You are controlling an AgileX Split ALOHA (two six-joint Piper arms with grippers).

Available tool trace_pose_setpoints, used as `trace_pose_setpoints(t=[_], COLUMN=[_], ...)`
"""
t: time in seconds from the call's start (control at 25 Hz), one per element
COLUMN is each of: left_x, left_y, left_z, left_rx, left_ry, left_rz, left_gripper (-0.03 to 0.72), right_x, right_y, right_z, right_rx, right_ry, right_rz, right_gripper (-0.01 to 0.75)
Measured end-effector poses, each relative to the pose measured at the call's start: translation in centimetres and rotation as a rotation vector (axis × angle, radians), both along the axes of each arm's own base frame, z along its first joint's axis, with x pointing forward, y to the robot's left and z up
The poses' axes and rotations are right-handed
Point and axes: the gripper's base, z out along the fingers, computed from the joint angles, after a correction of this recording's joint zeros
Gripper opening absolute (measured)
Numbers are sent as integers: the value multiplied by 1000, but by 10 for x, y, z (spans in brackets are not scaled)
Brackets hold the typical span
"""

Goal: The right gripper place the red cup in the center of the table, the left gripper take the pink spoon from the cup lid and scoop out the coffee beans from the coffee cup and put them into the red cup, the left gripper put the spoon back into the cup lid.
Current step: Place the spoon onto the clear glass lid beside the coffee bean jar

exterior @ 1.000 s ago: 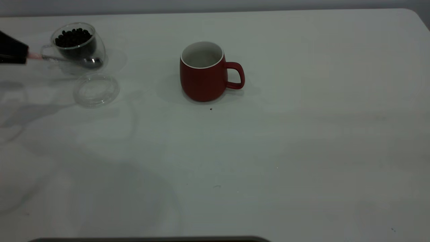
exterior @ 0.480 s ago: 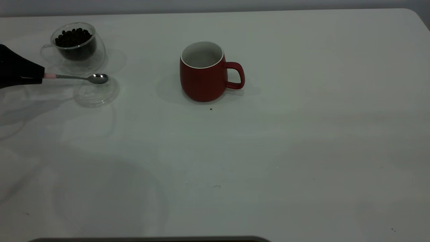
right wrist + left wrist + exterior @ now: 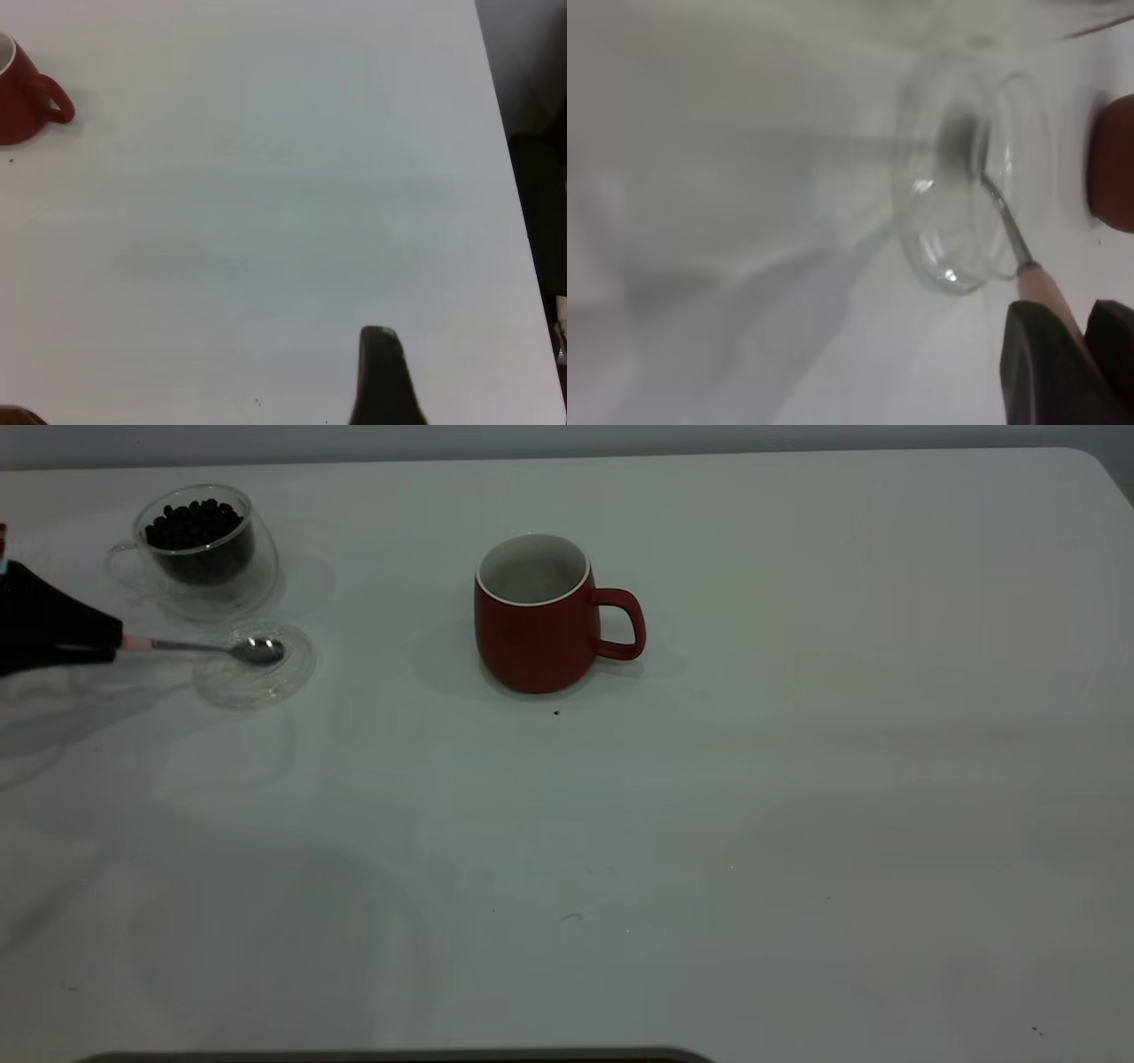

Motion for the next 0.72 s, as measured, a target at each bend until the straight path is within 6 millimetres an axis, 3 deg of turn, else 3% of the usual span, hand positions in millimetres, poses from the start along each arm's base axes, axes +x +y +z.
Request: trace_pose_setpoints(t=[0.36,0.72], left_x=[-4,-3], left_y=[-3,-2], left_z=[-10,-12], left_rx=[-49,-30], left_ry=[40,44], left_rz=[10,20], left_gripper=[149,395], right_x=[0,0], right_y=[0,0], right_z=[0,0], right_rx=[0,0], right_ry=[0,0], right_rz=[0,0], right_gripper=[535,535])
